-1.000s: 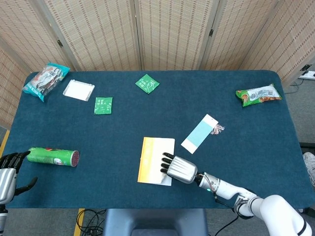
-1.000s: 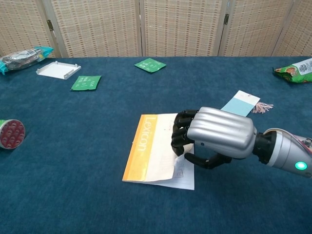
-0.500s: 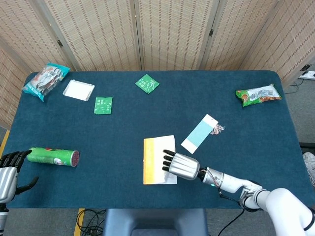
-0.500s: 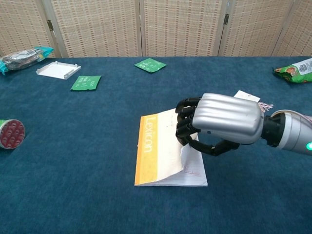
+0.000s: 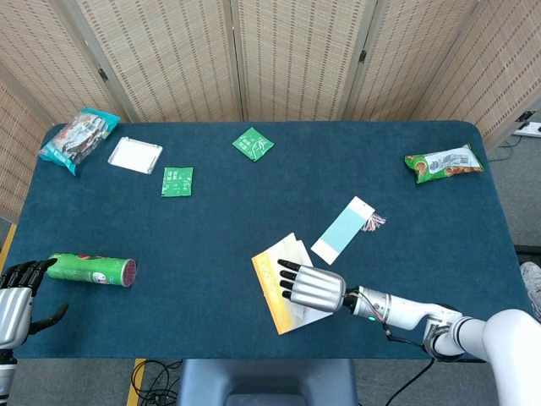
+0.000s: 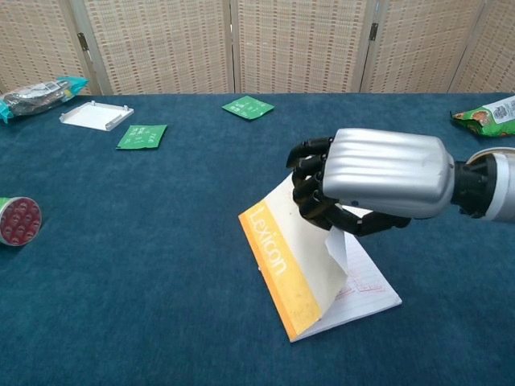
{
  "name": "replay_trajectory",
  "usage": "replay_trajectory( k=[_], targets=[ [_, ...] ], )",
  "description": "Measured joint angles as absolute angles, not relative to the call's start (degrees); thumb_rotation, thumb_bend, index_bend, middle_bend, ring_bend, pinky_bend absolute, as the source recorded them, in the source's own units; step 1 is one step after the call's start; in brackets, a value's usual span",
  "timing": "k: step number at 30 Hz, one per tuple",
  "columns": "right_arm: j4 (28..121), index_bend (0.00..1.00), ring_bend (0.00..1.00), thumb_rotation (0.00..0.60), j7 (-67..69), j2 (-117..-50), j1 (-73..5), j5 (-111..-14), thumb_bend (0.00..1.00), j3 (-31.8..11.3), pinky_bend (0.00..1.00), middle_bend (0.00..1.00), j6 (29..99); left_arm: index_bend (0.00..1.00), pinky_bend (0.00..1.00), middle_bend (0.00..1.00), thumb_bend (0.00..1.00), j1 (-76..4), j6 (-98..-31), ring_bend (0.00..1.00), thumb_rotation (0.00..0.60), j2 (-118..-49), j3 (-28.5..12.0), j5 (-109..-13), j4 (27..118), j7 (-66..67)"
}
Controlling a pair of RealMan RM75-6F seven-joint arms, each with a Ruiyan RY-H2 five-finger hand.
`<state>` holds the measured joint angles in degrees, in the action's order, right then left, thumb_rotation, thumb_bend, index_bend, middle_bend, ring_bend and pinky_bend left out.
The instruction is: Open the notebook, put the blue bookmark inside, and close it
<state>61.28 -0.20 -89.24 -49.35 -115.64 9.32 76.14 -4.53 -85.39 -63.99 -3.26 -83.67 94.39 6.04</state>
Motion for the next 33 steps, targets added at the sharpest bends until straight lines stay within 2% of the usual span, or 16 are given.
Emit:
replay_trajectory(
  k=[15, 22, 25, 30, 32, 33],
  targets=[
    [58.3, 0.72, 0.38, 0.6, -1.35, -94.36, -54.51, -121.06, 0.53, 7.91, 0.23, 0.55, 77.36, 0.19, 0.18, 0.25, 0.25, -4.5, -85.21, 0.18, 0.6, -64.22, -3.13, -83.45, 93.97, 5.29],
    [55.3, 0.71, 0.24, 0.6, -0.9, -98.73, -57.13, -121.97, 0.49, 7.02, 0.07, 0.48, 76.92, 0.19, 0.18, 0.25, 0.25, -4.01, -85.55, 0.18, 0.6, -64.14, -3.04, -83.04, 93.4, 4.52],
    [54.34, 0.58, 0.17, 0.6, -0.81, -100.43, -58.18, -121.88, 0.47, 6.76, 0.02, 0.4, 75.61, 0.19, 0.18, 0.25, 0.25, -3.85, -85.67, 0.18, 0.6, -64.08, -2.98, -83.0, 93.19, 4.26],
    [54.39, 0.12, 0.01, 0.6, -1.41, -102.28, -59.12, -119.79, 0.37, 5.64, 0.0, 0.16, 72.81, 0.19, 0.18, 0.25, 0.25, -3.7, -85.81, 0.18, 0.6, -64.0, -2.94, -83.08, 93.01, 3.96],
    [55.24, 0.03, 0.0, 0.6, -1.72, -102.69, -59.31, -118.47, 0.31, 4.91, 0.0, 0.1, 71.83, 0.19, 0.18, 0.25, 0.25, -3.65, -85.91, 0.18, 0.6, -63.96, -2.98, -83.06, 92.97, 3.88],
    [55.72, 0.01, 0.0, 0.6, -1.91, -102.79, -59.37, -117.92, 0.28, 4.57, 0.0, 0.09, 71.48, 0.19, 0.18, 0.25, 0.25, -3.61, -85.96, 0.18, 0.6, -63.93, -2.99, -83.04, 92.97, 3.86]
  ],
)
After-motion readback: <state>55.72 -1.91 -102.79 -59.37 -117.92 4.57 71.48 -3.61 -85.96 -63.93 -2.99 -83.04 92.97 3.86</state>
